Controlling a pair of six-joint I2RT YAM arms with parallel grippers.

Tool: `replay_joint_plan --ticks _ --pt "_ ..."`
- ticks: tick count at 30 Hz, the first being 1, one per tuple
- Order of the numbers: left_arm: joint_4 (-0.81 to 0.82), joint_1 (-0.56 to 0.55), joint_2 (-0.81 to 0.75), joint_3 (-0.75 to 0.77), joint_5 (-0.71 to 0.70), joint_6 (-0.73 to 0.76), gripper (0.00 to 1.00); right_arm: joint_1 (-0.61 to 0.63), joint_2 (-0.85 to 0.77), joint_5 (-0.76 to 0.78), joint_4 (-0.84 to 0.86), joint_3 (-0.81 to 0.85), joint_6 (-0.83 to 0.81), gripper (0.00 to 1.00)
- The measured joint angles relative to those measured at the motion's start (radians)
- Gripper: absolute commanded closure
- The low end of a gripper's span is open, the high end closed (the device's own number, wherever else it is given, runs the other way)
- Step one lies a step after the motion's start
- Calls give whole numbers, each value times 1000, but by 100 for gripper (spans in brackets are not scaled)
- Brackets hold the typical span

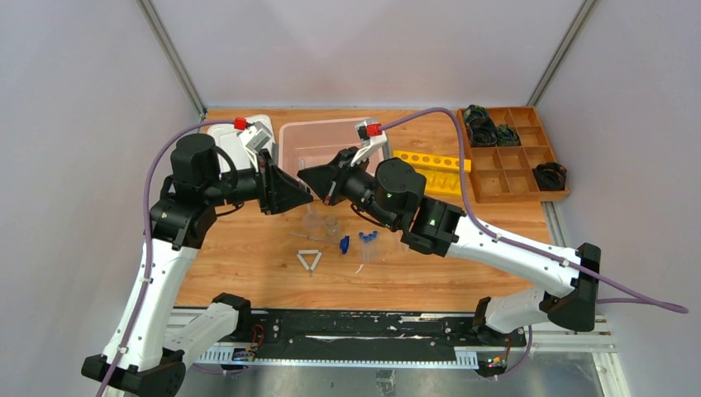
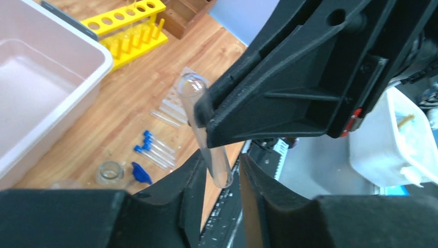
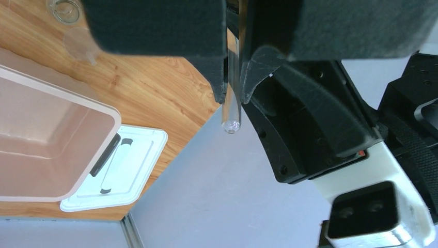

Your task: Organize the chemistry lab equipment

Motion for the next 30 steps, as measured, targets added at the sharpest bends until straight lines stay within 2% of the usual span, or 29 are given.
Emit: replay_joint_plan --ticks 2,7,11,16,23,30 --pt "3 5 6 0 -3 2 82 2 0 1 6 0 0 98" --pt "-6 12 14 0 -17 -4 96 3 0 8 1 5 -15 56" --pt "-34 8 16 0 -3 42 96 2 32 18 -122 110 -23 42" --pt "-102 7 16 0 3 136 96 -30 87 -39 -344 306 -16 40" --pt "-173 7 -1 0 3 290 97 -79 131 -210 -583 457 -12 38" --pt "-219 7 -20 0 -2 393 97 -87 211 -341 -724 550 -12 49"
